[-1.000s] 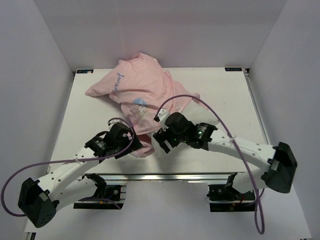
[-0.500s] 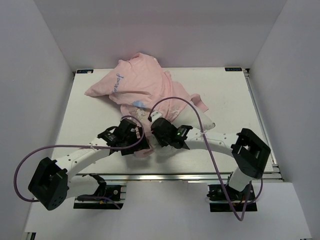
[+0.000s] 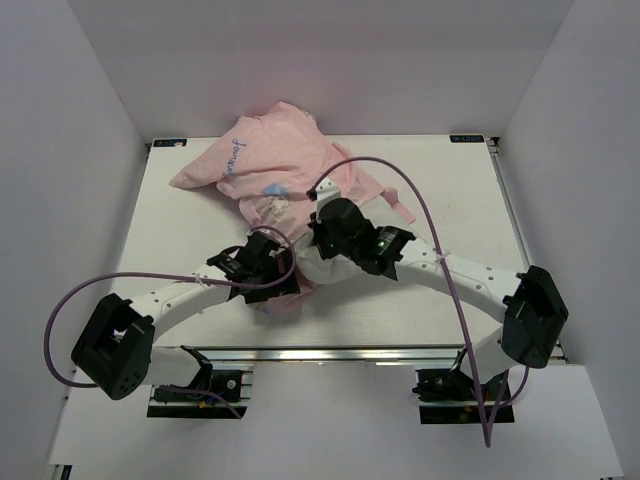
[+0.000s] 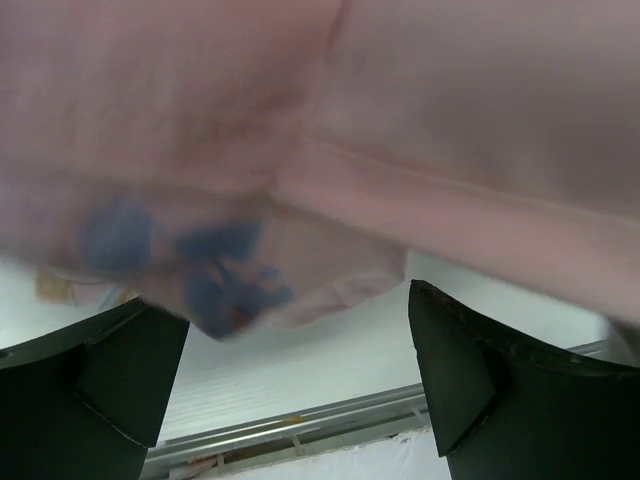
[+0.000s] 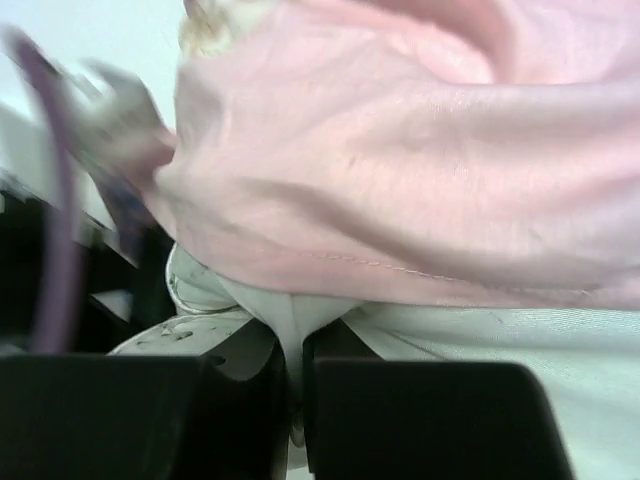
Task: Put the pillow into the pillowcase
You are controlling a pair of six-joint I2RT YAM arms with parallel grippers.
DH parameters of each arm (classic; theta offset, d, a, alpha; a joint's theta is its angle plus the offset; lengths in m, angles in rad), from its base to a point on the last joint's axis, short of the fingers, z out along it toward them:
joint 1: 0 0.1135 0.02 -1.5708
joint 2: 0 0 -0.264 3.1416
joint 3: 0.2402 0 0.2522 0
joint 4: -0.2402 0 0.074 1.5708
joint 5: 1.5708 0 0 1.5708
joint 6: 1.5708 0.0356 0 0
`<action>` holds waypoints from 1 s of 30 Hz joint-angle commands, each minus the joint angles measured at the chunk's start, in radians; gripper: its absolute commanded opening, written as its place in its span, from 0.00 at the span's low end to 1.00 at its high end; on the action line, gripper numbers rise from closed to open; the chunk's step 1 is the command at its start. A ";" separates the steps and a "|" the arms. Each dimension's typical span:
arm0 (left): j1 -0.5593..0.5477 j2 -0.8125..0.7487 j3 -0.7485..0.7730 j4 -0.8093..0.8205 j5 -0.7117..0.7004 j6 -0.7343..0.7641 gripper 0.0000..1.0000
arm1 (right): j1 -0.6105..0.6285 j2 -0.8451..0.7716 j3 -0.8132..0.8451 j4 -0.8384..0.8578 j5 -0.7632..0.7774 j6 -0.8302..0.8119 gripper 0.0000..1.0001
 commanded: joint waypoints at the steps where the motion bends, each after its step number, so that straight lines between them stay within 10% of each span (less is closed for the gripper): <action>1: 0.005 -0.004 0.041 0.057 -0.011 0.026 0.98 | -0.008 -0.031 0.108 0.131 0.002 -0.007 0.00; 12: 0.005 0.150 0.120 0.064 -0.114 0.038 0.95 | -0.034 -0.062 0.148 0.170 0.000 0.005 0.00; 14: 0.005 0.190 0.145 0.058 -0.131 0.031 0.77 | -0.037 -0.069 0.145 0.182 0.011 0.005 0.00; 17: 0.005 0.215 0.200 0.026 -0.090 0.035 0.07 | -0.044 -0.075 0.122 0.209 0.007 -0.006 0.00; 18: 0.005 0.209 0.215 0.014 -0.078 0.040 0.00 | -0.046 -0.080 0.102 0.229 0.000 -0.015 0.00; 30: 0.003 -0.307 0.399 0.049 0.658 0.052 0.00 | -0.025 0.091 -0.173 1.508 0.135 -0.410 0.00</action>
